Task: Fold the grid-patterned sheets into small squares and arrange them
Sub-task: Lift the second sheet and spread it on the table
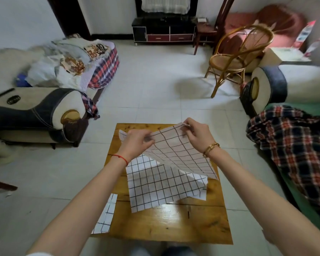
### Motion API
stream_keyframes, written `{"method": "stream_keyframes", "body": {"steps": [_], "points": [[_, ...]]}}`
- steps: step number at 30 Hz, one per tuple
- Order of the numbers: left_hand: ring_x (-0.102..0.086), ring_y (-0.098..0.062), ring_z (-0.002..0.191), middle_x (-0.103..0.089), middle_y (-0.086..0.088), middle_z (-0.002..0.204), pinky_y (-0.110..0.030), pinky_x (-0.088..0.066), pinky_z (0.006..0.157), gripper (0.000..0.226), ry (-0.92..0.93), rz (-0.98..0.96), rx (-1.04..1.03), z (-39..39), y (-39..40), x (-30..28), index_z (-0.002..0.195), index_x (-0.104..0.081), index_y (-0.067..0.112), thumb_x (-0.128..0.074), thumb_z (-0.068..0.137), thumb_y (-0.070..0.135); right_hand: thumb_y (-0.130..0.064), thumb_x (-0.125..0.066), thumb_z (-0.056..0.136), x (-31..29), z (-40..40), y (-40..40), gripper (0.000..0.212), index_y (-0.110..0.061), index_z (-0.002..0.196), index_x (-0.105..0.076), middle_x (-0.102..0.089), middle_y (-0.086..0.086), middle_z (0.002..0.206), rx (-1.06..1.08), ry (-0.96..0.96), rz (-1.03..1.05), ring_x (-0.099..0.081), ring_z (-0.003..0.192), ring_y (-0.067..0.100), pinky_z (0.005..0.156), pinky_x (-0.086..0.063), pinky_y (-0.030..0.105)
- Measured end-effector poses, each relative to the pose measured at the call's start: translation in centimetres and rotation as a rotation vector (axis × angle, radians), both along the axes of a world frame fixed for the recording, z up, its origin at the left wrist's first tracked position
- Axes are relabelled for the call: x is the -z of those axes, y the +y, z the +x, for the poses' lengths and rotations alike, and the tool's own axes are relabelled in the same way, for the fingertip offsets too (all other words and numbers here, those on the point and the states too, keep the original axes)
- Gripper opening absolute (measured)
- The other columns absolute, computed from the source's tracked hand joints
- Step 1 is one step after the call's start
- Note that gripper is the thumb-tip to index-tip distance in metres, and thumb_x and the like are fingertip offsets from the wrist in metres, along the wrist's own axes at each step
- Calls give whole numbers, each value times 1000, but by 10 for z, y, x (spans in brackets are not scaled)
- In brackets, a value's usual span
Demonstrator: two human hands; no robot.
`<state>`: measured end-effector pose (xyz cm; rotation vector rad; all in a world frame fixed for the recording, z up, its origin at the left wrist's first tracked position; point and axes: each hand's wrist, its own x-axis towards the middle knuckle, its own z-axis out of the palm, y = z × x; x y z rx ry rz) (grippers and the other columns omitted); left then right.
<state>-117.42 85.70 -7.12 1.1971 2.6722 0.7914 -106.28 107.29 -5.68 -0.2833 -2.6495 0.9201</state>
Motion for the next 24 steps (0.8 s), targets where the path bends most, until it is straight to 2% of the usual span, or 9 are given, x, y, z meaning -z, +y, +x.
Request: {"method": "stream_keyframes", "body": {"steps": [5, 8, 11, 14, 17, 21, 24], "points": [[-64, -9, 89, -71, 7, 92, -33, -53, 86, 12, 13, 33, -51, -7, -11, -23, 90, -66, 17, -70, 85, 27, -19, -54, 93, -20, 9, 29, 9, -13, 86, -55, -63, -9, 63, 107, 34, -10, -53, 58, 4, 54, -35, 15], [-66, -13, 89, -70, 8, 86, -34, -51, 85, 14, 46, 28, -74, -12, -18, -33, 83, -64, 18, -71, 84, 30, -18, -55, 92, -30, 14, 42, 10, -14, 83, -54, -54, -13, 58, 167, 38, -13, -47, 56, 0, 50, -30, 10], [-65, -8, 87, -70, 10, 84, -36, -52, 86, 12, 32, 37, -70, -17, -25, -42, 84, -65, 19, -71, 84, 30, -16, -55, 92, -35, 18, 51, 11, -13, 82, -54, -48, -14, 58, 204, 18, -6, -43, 57, -2, 49, -31, 9], [-62, -1, 85, -69, 9, 86, -30, -54, 83, 12, -2, 52, -47, -19, -31, -52, 90, -69, 15, -72, 84, 25, -16, -55, 91, -36, 20, 60, 14, -8, 80, -56, -48, -10, 59, 213, -23, -14, -44, 58, 3, 51, -29, 15], [-61, 1, 84, -68, 9, 85, -21, -49, 76, 14, -41, 36, -18, -19, -37, -66, 91, -70, 14, -72, 84, 26, -16, -57, 89, -37, 22, 67, 22, -12, 69, -50, -45, -6, 57, 182, -52, -39, -44, 57, 10, 51, -28, 22], [-62, -10, 76, -67, 5, 75, -30, -50, 69, 13, -55, -12, 20, -22, -43, -80, 85, -71, 15, -72, 83, 28, -17, -62, 87, -33, 23, 73, 34, -17, 60, -43, -46, -3, 56, 128, -53, -86, -44, 56, 12, 53, -31, 24], [-62, -12, 76, -67, 4, 76, -33, -52, 73, 15, -119, -24, 35, -26, -45, -88, 89, -72, 14, -72, 83, 28, -20, -64, 85, -26, 18, 78, 32, -9, 60, -47, -46, -2, 55, 120, -64, -125, -44, 55, 14, 56, -37, 28]]}}
